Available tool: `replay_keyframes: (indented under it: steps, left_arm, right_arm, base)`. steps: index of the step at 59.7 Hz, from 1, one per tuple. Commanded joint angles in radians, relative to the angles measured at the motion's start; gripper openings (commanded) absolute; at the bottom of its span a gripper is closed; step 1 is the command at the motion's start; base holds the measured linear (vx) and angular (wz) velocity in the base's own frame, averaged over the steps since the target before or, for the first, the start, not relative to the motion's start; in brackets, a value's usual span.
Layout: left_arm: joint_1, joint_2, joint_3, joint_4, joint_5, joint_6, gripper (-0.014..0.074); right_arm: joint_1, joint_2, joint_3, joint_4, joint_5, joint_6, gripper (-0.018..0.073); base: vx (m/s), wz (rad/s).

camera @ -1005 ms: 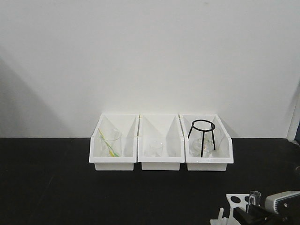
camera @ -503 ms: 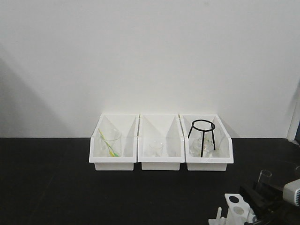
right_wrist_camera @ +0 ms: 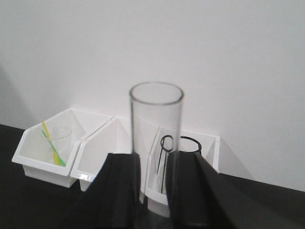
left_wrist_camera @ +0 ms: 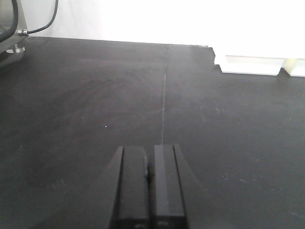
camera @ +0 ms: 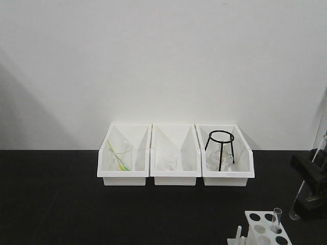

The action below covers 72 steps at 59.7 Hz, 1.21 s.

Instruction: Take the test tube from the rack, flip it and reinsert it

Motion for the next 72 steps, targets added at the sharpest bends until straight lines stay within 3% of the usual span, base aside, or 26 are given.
replay_keyframes:
  steps: [1,25,47,56,63,72]
  left_arm:
    - [-0.007,-0.012,0.000,-0.003,-0.087,0.000,-0.0006]
    - [-0.007,-0.012,0.000,-0.003,-0.087,0.000,-0.0006]
    - [-0.007,-0.012,0.000,-0.003,-0.087,0.000,-0.0006]
    - [-0.007,-0.012,0.000,-0.003,-0.087,0.000,-0.0006]
    - [-0.007,-0.012,0.000,-0.003,-0.087,0.000,-0.0006]
    - [-0.007,-0.012,0.000,-0.003,-0.087,0.000,-0.0006]
  right_arm:
    - [-0.001,-0.015,-0.053,-0.051,0.002,0.036,0.0064]
    - [-0.001,-0.001,-0.053,-0.623,0.119,-0.074,0.0069]
    - [-0.001,-0.001,-0.053,-1.099,0.166,-0.261,0.0073]
    - [-0.001,-0.002,-0.053,-1.096,0.167,-0.344,0.0074]
    - [-0.001,-0.003,-0.053,-1.079,0.167,-0.313,0.0074]
    - [-0.001,-0.003,-0.053,-0.986,0.168,-0.224,0.0074]
  base:
    - [0.00,0.00]
    - [0.00,0.00]
    - [0.00,0.00]
    - [0.00,0.00]
    - [0.00,0.00]
    - [0.00,0.00]
